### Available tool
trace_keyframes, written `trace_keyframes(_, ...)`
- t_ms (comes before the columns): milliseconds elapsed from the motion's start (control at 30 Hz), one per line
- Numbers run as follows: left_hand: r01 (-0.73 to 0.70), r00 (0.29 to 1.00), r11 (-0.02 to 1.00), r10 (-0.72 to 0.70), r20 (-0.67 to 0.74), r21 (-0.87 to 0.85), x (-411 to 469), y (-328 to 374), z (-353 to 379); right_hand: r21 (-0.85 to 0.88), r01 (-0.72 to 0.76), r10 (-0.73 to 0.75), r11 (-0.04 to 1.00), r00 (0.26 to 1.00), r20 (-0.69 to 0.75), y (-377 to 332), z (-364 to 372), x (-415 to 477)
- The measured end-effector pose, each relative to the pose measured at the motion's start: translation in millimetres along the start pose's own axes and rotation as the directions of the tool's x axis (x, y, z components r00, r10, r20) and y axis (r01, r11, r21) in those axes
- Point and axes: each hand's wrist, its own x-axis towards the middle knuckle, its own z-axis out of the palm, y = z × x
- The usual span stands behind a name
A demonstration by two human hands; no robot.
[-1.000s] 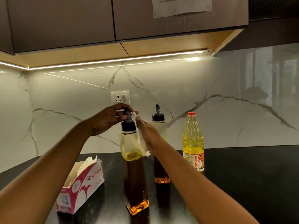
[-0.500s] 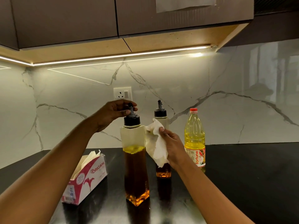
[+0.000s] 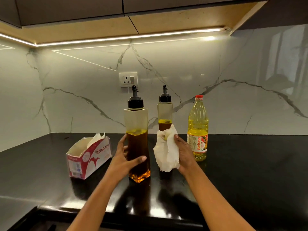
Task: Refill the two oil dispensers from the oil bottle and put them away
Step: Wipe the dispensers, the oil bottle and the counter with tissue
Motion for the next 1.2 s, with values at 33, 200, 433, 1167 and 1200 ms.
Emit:
trace_keyframes(33,-0.005,1.0,0.999,0.006,-0.024,0.052,-1,-6,5,-0.006,-0.013,0.013,1.0,1.0,-0.015,0,-2,2)
trace_keyframes(200,0.016,1.0,0.991,-0.015,-0.013,0.13,8,-21,0,0.008,-0.06,0.06,0.998,0.998,-0.013,3,-13,6)
trace_keyframes(433,0.055,0.97,0.998,-0.055,0.235,0.008,35,-24,-17,0.001,-0.069,0.069,0.998,0.997,-0.018,9,-21,13)
trace_keyframes(1167,0.205,0.912,0.866,0.0,-0.41,0.455,75,-44,54,0.231,0.054,-0.035,0.971,0.996,-0.084,1,-44,27)
trace_keyframes(1200,0.198,0.913,0.867,0.006,-0.407,0.456,78,-45,55,0.227,0.051,-0.032,0.973,0.996,-0.087,1,-44,28)
